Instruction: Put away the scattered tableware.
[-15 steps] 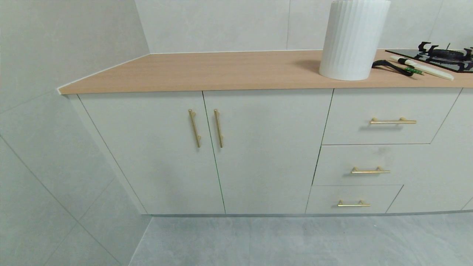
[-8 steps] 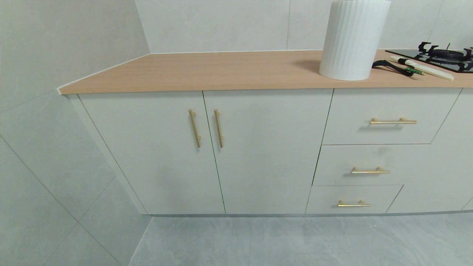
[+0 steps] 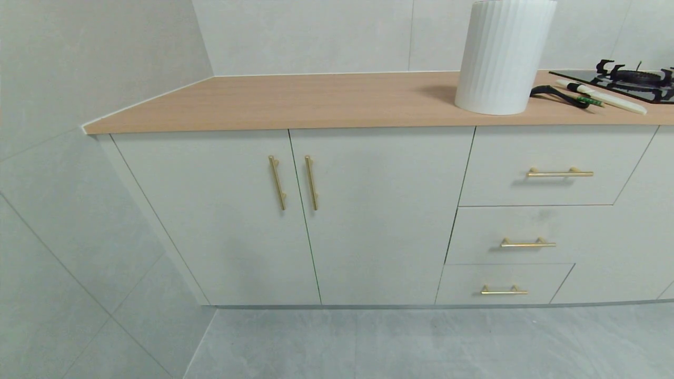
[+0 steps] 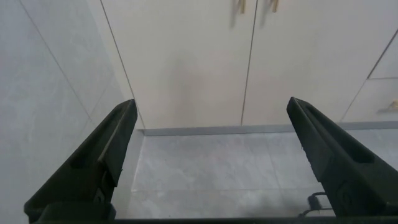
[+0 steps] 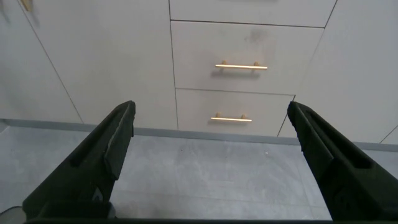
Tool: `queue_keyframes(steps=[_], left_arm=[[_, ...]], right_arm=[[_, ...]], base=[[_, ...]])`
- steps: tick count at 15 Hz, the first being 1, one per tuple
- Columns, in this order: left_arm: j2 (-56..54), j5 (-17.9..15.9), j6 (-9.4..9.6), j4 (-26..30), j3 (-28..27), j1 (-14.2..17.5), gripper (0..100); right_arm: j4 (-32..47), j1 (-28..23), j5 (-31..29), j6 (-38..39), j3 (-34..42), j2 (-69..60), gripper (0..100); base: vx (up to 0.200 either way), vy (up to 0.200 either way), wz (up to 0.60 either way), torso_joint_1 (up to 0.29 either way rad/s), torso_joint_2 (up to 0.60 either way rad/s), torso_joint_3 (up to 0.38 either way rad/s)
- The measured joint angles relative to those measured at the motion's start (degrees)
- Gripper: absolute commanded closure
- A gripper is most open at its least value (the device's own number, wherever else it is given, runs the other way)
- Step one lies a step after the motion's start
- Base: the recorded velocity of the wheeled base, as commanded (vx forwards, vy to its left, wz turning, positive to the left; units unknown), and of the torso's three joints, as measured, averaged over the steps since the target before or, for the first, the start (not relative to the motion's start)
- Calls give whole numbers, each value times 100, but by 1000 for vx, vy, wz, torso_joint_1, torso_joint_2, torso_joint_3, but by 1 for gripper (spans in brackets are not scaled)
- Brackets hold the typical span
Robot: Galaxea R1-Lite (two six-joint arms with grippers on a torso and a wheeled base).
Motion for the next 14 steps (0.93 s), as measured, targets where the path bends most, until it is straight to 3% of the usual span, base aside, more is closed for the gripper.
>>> queue_keyframes(steps=[4, 14], left_arm=[[0, -2, -57, 0, -2, 2, 0], [0, -2, -68, 0, 0, 0, 0]], right_arm=[[2, 0, 2, 2, 0, 0, 0], [6, 0, 11, -2, 2, 2, 0]], base=[[0, 0, 0, 0, 0, 0], [0, -200, 0, 3, 3, 0]])
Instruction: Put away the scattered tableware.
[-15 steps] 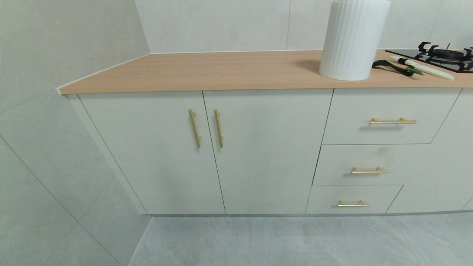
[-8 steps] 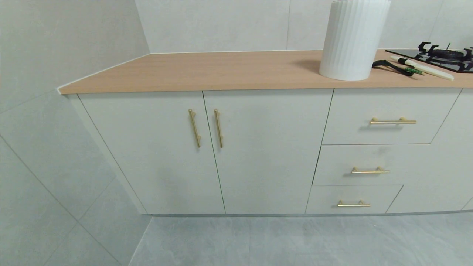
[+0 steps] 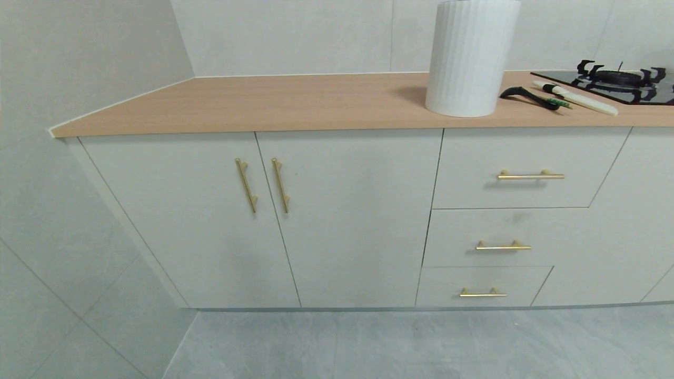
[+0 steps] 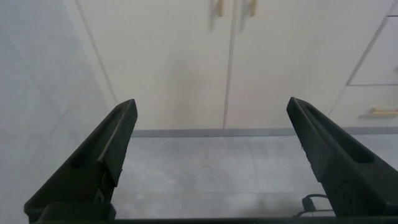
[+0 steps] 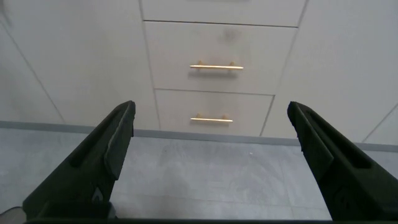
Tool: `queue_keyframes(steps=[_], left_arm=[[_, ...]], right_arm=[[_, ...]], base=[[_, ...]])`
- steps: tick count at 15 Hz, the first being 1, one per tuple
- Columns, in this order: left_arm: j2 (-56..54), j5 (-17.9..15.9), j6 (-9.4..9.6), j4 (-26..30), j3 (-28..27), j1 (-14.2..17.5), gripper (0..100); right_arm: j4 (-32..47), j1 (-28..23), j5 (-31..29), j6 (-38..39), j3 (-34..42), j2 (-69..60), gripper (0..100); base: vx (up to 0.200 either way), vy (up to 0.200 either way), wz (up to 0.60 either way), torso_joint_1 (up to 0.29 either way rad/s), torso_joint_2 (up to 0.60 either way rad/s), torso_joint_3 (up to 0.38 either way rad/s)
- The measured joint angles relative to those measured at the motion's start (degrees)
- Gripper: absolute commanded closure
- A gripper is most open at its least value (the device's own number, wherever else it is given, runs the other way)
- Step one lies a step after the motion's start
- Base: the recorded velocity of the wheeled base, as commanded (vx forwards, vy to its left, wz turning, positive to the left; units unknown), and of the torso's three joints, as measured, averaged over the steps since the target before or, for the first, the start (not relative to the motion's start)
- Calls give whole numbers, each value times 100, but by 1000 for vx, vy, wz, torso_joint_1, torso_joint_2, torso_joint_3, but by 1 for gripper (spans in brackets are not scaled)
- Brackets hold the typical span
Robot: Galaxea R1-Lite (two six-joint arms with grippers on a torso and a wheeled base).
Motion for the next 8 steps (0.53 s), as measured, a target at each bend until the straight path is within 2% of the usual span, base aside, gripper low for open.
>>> queue_keyframes(steps=[7, 8], left_arm=[[0, 2, 5, 4, 0, 2, 0], [0, 0, 2, -2, 0, -1, 0]], right_arm=[[0, 0, 0, 5, -2, 2, 0], [0, 0, 0, 2, -2, 2, 0]], base=[[0, -200, 0, 0, 1, 4], [0, 0, 0, 0, 0, 0]])
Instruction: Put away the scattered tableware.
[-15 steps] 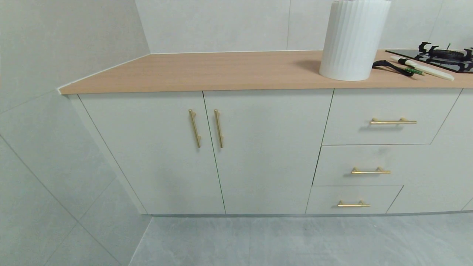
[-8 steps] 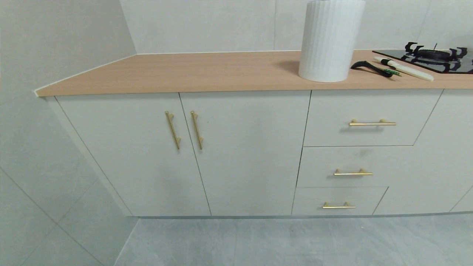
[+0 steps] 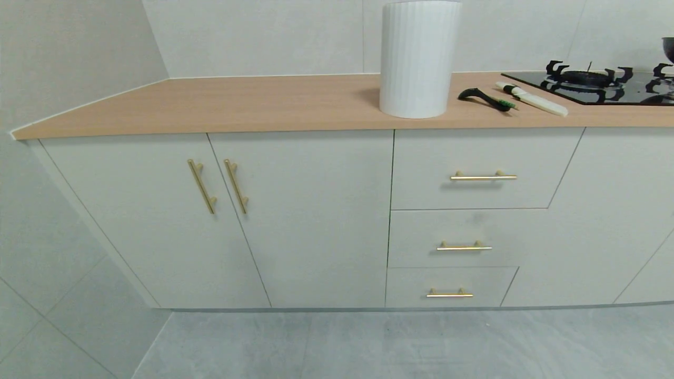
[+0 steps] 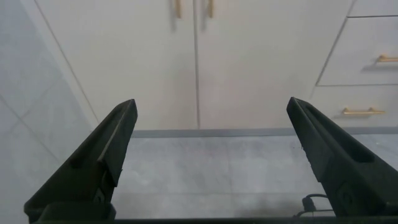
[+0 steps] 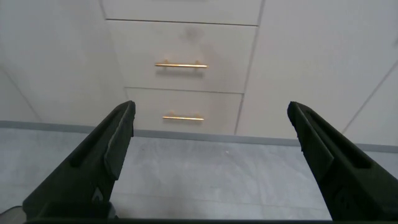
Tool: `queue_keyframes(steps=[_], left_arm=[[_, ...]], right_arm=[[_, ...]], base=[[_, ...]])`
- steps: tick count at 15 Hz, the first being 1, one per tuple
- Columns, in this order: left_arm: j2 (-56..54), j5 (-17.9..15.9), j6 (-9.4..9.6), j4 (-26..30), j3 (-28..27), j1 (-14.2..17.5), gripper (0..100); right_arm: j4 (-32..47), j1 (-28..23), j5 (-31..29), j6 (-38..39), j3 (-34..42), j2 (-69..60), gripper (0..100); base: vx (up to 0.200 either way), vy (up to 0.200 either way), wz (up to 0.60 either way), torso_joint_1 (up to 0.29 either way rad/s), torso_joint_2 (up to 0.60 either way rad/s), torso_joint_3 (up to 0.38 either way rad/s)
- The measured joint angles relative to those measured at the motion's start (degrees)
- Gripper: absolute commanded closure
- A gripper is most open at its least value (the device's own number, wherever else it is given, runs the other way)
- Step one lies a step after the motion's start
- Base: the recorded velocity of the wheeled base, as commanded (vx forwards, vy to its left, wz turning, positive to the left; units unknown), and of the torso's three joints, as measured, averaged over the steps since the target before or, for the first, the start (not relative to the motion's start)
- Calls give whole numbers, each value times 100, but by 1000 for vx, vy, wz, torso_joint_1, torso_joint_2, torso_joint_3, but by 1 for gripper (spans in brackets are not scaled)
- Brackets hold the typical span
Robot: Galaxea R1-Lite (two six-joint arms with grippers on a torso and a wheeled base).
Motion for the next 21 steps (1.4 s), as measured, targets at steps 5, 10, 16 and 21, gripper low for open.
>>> queue_keyframes(steps=[5, 10, 16, 21], left_arm=[[0, 0, -2, 0, 0, 0, 0], [0, 0, 2, 2, 0, 4, 0], [0, 0, 0, -2, 0, 0, 0], [0, 0, 0, 4, 0, 0, 0]], right_arm=[[0, -6, 9, 2, -5, 1, 0], [-2, 0, 27, 2, -2, 1, 0], [0, 0, 44, 2, 0, 4, 0], [-2, 0, 44, 2, 0, 4, 0]], base=[[0, 0, 0, 0, 0, 0], [40, 0, 0, 0, 0, 0], [200, 0, 0, 1, 3, 3], [80, 0, 0, 2, 0, 1]])
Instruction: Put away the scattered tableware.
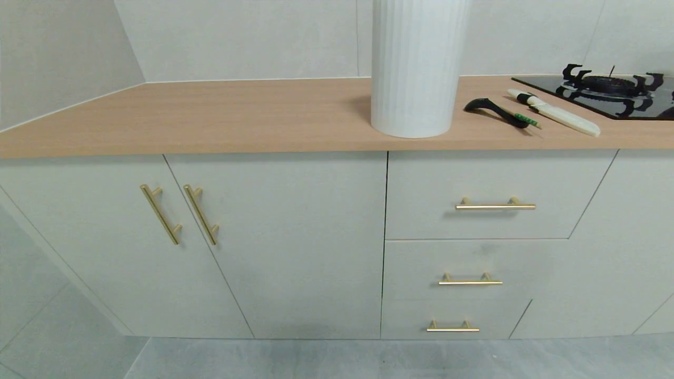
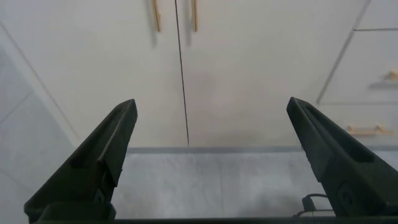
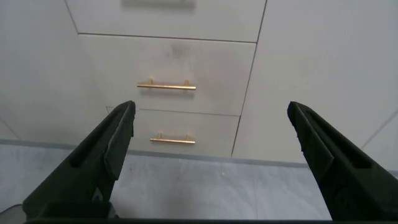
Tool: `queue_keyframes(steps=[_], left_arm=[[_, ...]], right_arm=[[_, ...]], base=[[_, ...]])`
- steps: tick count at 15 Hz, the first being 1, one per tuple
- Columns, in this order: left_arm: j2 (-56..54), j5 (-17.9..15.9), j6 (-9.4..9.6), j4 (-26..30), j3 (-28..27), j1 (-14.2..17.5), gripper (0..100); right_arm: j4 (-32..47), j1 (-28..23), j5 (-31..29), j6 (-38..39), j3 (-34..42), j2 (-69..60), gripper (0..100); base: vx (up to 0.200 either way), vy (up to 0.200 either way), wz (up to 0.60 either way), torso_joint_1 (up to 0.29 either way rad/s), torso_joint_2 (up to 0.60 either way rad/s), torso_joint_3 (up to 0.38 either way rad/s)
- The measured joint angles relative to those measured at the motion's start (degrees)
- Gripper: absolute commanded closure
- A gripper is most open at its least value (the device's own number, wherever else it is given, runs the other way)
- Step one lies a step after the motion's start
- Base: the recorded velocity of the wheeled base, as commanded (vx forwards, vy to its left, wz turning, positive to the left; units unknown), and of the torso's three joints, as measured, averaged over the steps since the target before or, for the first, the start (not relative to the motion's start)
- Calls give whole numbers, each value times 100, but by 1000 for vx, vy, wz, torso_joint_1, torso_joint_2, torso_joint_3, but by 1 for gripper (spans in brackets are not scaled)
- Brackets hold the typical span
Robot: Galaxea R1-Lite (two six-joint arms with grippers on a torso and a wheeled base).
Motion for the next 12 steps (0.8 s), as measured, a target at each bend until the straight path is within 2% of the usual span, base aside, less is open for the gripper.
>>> queue_keyframes(steps=[12], left_arm=[[0, 0, 5, -1, 0, 0, 0]], right_arm=[[-4, 0, 11, -144, -11, 0, 0]], base=[[0, 0, 0, 0, 0, 0]])
